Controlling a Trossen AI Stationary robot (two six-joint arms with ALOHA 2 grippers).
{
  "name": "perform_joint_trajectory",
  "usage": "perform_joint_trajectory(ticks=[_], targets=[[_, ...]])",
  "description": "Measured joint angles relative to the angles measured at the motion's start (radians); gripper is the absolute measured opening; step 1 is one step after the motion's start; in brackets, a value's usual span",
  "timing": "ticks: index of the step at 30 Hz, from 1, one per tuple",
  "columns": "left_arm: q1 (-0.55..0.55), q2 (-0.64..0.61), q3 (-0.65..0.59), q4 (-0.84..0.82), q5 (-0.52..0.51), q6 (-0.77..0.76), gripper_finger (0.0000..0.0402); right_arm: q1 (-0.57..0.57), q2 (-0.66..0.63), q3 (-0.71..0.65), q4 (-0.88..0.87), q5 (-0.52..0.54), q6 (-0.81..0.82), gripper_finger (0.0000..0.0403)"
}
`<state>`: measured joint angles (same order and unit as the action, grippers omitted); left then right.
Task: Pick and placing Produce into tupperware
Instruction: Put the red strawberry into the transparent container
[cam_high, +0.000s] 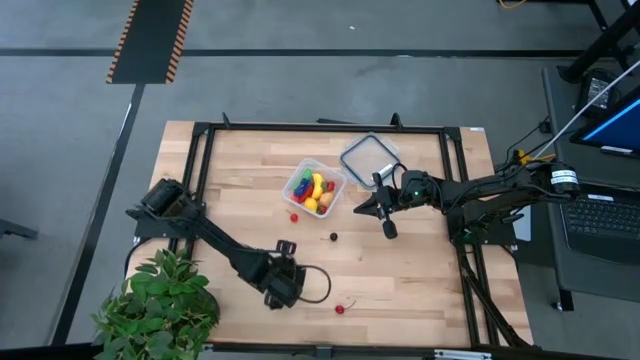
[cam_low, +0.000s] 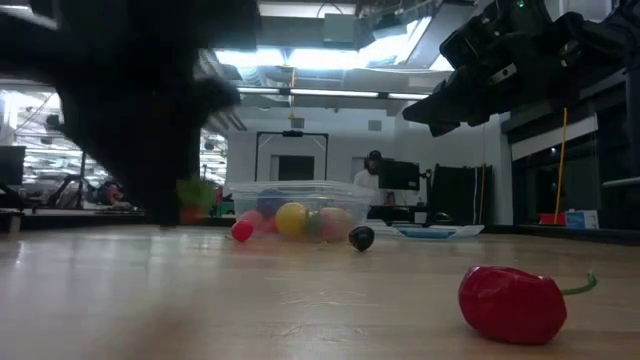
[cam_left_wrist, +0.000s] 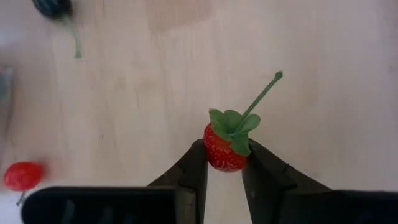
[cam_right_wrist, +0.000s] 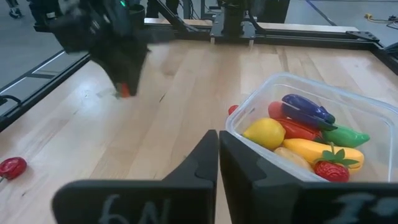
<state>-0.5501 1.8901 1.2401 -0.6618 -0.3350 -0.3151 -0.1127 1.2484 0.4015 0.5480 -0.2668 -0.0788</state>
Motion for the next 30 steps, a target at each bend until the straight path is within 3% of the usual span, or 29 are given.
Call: perform_joint_trajectory(ticks=[8, 15, 22, 30], targets=[[0.014, -0.113, -0.001, -0.07, -0.114, -0.013, 0.007, 0.0, 0.0, 0.0, -0.013, 0.0, 0.0, 0.0015], [0.025, -0.285, -0.12, -0.037, -0.176, -0.076, 0.007, 0.0, 0.0, 0.0, -0.019, 0.0, 0.02, 0.0006], [0.034, -0.508, -0.372, 0.319, -0.193, 0.003, 0.007, 0.0, 0.0, 0.0, -0.029, 0.0, 0.023, 0.0021], [0.12, -0.676, -0.729, 0.906, -0.09, 0.157, 0.007, 0.0, 0.0, 0.0, -0.031, 0.0, 0.022, 0.0012]])
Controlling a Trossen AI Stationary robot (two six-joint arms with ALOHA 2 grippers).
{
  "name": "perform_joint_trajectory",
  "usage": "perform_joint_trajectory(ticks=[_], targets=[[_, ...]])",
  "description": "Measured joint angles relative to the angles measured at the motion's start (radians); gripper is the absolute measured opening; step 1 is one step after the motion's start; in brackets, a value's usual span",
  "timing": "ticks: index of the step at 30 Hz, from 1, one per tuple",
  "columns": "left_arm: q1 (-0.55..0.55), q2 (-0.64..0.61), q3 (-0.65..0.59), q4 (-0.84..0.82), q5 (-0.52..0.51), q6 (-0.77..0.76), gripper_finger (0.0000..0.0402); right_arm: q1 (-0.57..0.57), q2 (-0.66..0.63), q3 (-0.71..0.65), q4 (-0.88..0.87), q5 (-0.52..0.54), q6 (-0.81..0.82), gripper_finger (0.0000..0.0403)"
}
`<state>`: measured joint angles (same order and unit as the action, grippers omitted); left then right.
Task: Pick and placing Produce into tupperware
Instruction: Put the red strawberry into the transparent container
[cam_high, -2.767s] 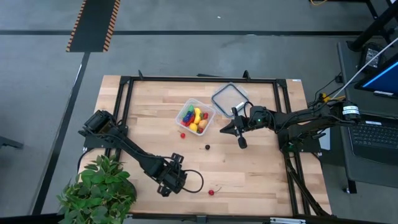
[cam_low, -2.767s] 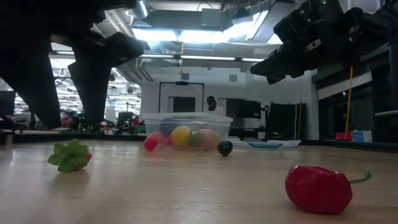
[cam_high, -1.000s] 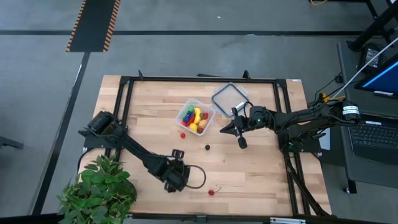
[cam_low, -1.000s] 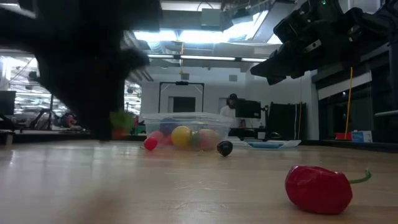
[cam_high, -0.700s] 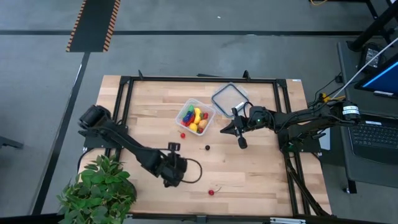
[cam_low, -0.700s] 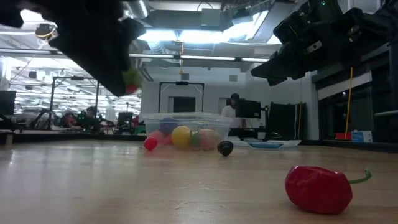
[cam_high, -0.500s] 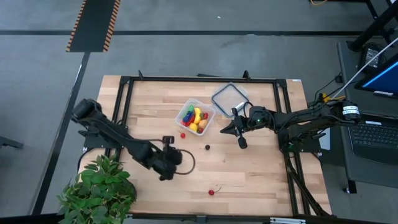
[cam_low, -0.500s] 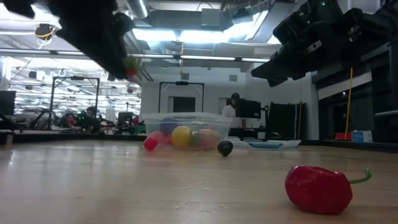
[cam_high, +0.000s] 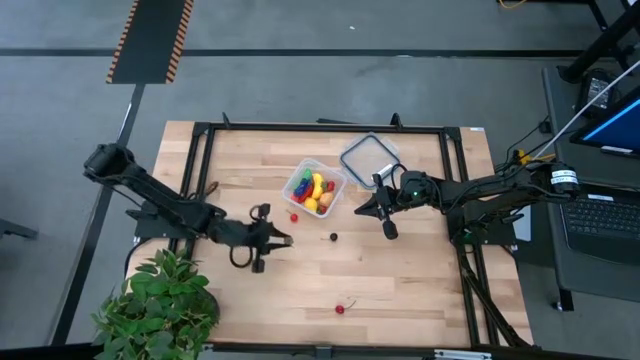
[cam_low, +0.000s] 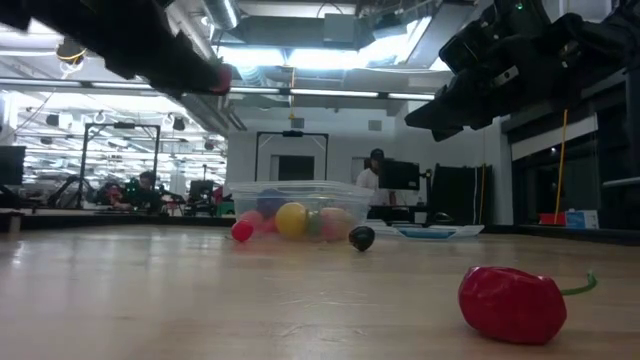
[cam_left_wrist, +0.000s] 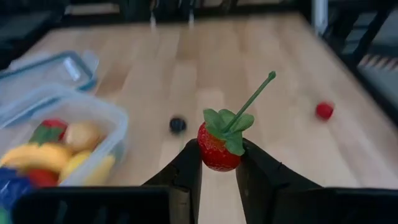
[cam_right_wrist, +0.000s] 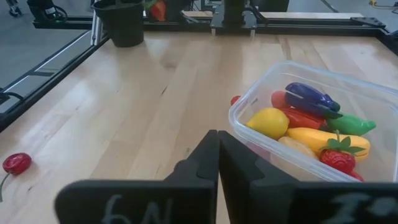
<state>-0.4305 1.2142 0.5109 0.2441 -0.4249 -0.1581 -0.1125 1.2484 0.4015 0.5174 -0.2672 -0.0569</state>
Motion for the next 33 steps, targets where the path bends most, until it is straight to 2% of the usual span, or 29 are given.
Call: perform_joint_trajectory(ticks=[5, 11, 15, 22, 33], targets=[[0.068, -0.013, -0.152, 0.35, 0.142, 0.085, 0.007, 0.0, 0.0, 0.0, 0.0, 0.0, -0.001, 0.0006], [0.14, -0.013, -0.239, 0.51, 0.252, 0.095, 0.007, 0.0, 0.0, 0.0, 0.0, 0.0, -0.005, 0.002], [0.173, -0.012, -0.273, 0.568, 0.301, 0.092, 0.007, 0.0, 0.0, 0.0, 0.0, 0.0, -0.013, 0.002], [0.222, -0.006, -0.278, 0.581, 0.313, 0.092, 0.007, 0.0, 0.0, 0.0, 0.001, 0.0, -0.017, 0.0006], [0.339, 0.011, -0.278, 0.581, 0.316, 0.09, 0.007, 0.0, 0.0, 0.0, 0.002, 0.0, -0.015, 0.0025]])
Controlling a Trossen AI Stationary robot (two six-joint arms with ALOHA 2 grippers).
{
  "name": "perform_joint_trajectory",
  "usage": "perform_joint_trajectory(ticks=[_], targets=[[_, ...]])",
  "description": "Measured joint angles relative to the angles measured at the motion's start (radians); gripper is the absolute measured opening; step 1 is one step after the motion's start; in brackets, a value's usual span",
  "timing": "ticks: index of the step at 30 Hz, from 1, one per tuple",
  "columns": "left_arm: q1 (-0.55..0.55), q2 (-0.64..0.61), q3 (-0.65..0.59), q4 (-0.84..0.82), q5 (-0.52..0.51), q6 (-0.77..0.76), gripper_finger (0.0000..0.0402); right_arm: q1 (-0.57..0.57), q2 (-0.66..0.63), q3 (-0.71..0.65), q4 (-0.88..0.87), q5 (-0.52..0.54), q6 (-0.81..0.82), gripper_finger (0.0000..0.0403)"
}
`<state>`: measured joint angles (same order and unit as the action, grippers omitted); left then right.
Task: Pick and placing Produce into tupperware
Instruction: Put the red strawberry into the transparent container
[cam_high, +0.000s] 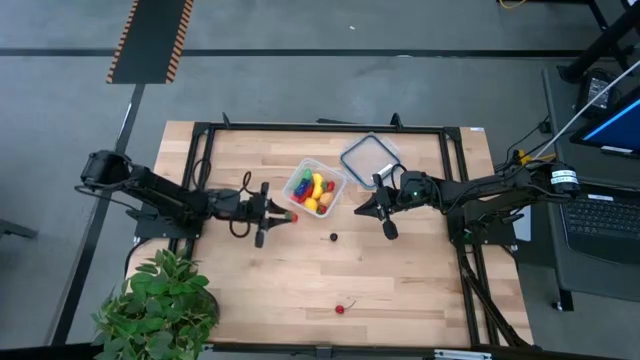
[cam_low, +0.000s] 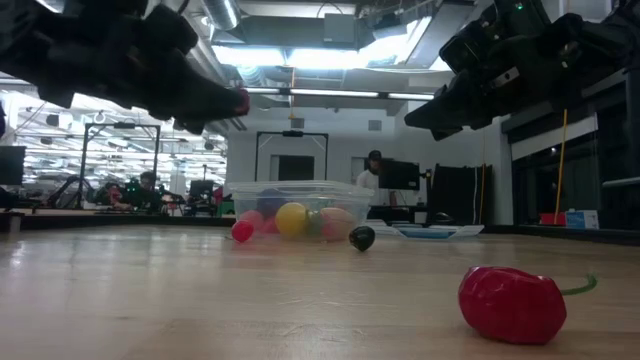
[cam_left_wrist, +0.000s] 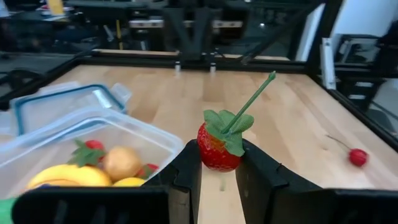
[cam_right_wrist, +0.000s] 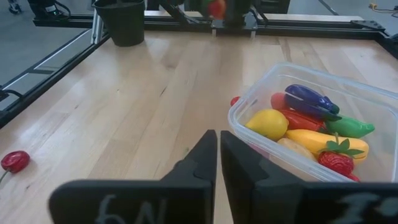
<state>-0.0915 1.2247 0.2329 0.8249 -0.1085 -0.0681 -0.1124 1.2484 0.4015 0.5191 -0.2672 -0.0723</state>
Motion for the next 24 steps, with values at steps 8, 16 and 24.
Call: perform_joint_trajectory(ticks=[8, 16, 24], targets=[[0.111, 0.04, 0.036, -0.007, 0.043, 0.012, 0.007, 0.0, 0.0, 0.0, 0.001, 0.002, -0.007, 0.0025], [0.265, 0.237, 0.192, -0.113, 0.253, 0.052, 0.007, 0.0, 0.0, 0.0, 0.003, 0.003, -0.007, 0.0025], [0.365, 0.364, 0.495, -0.494, 0.36, 0.167, 0.007, 0.0, 0.0, 0.0, -0.007, 0.003, -0.01, 0.0025]])
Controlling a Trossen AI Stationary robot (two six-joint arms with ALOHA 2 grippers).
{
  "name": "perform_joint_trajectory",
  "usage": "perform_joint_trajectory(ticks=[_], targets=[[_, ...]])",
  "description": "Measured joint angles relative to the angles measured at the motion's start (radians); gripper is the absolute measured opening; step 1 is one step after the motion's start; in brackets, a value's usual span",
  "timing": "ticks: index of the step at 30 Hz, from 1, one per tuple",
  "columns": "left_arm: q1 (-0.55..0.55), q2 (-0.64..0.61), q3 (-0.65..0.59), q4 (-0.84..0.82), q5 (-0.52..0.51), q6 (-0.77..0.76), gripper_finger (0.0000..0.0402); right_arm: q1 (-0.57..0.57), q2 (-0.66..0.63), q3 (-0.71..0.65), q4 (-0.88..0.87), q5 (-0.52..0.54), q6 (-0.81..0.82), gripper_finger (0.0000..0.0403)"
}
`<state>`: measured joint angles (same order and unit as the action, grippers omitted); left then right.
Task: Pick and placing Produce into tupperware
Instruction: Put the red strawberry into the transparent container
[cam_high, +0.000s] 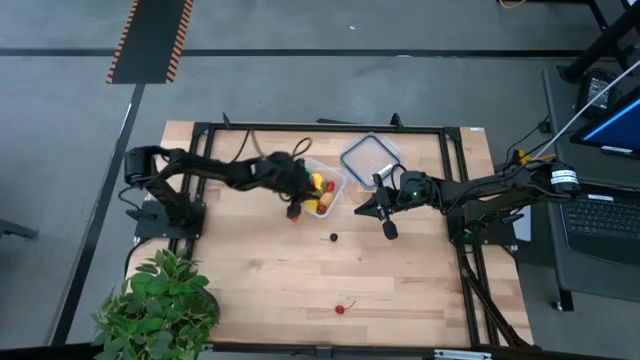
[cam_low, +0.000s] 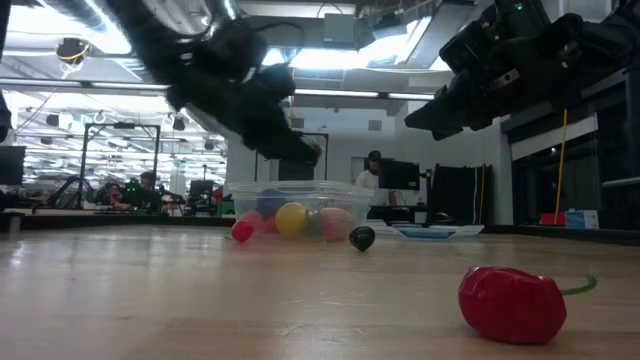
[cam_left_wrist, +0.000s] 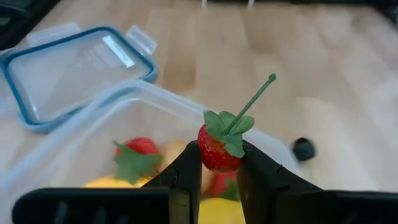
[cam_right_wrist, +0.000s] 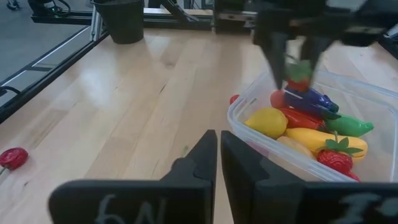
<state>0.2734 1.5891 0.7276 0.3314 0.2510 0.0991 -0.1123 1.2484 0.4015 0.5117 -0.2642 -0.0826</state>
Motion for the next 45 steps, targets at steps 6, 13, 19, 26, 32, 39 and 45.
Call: perform_joint_trajectory(ticks=[6, 13, 19, 26, 32, 39, 45], targets=[[0.051, 0.066, 0.237, -0.431, -0.098, 0.094, 0.007, 0.0, 0.0, 0.0, -0.017, 0.0, -0.002, 0.0026], [0.069, 0.155, 0.419, -0.663, -0.189, 0.198, 0.007, 0.0, 0.0, 0.0, -0.025, 0.0, -0.005, 0.0026], [0.091, 0.212, 0.506, -0.786, -0.237, 0.247, 0.007, 0.0, 0.0, 0.0, -0.025, 0.0, -0.031, 0.0026], [0.112, 0.257, 0.543, -0.856, -0.268, 0.278, 0.007, 0.0, 0.0, 0.0, -0.024, 0.0, -0.055, 0.0026], [0.118, 0.257, 0.545, -0.899, -0.269, 0.284, 0.007, -0.004, 0.0, 0.0, -0.023, 0.001, -0.06, 0.0026], [0.117, 0.257, 0.545, -0.923, -0.262, 0.353, 0.0074, -0.004, 0.0, 0.0, -0.015, 0.001, -0.059, 0.0026], [0.117, 0.257, 0.545, -0.907, -0.266, 0.357, 0.011, -0.004, 0.0, 0.0, -0.014, 0.001, -0.058, 0.0026]])
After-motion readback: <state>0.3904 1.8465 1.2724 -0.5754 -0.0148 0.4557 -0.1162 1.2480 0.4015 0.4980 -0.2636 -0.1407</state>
